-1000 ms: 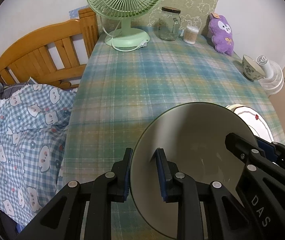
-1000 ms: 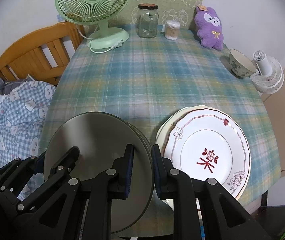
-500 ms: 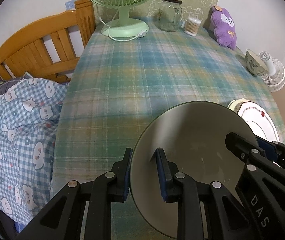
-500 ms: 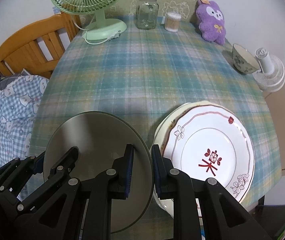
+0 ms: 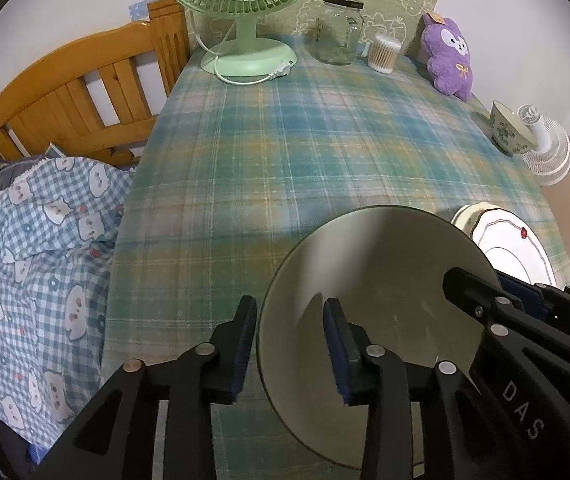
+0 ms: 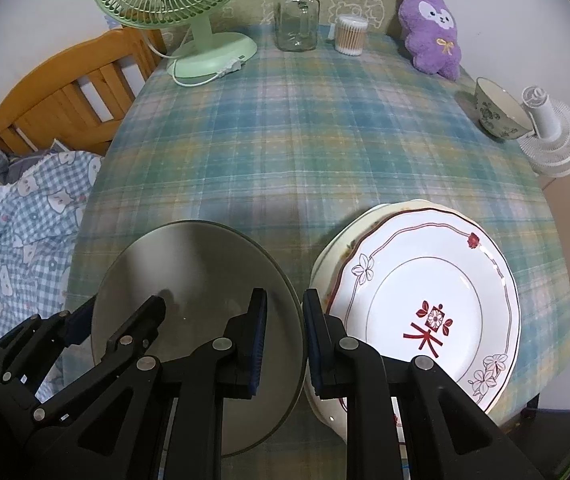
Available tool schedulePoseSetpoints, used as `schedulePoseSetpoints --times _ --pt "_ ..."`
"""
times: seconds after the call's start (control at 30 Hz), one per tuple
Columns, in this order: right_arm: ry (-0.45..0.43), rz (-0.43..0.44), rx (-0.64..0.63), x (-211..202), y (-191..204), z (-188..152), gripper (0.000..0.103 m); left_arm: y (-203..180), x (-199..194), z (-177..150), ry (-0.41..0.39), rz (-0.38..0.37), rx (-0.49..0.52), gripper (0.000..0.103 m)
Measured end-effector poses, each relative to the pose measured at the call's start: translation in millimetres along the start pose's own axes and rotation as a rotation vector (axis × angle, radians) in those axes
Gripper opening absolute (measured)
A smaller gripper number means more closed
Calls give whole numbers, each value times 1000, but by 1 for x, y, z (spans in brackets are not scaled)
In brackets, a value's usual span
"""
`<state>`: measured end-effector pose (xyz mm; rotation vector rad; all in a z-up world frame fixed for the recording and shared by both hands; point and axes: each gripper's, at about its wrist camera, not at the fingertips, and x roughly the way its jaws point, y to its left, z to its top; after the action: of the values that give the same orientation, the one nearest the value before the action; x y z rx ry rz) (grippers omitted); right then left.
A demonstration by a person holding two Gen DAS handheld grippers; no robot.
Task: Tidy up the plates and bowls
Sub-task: 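Lower the second bowl into the first bowl and open both tools, then move both open tools to the cream bowl beside the white clip fan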
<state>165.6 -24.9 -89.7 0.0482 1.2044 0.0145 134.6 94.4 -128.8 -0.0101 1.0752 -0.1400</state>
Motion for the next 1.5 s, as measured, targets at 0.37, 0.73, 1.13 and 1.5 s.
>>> schedulePoseSetpoints --times 0.37,0.73,1.13,1.5 --pt "-120 46 -9 -45 4 -1 67 -2 -33 5 -69 -22 28 68" --pt "-237 58 28 -97 -5 9 76 -14 -84 21 -175 -22 71 69" --pt "-303 47 42 -125 -42 22 76 -49 -106 39 -246 6 92 73" --pt "-314 50 27 -131 -98 48 76 -101 -106 63 -262 36 57 79"
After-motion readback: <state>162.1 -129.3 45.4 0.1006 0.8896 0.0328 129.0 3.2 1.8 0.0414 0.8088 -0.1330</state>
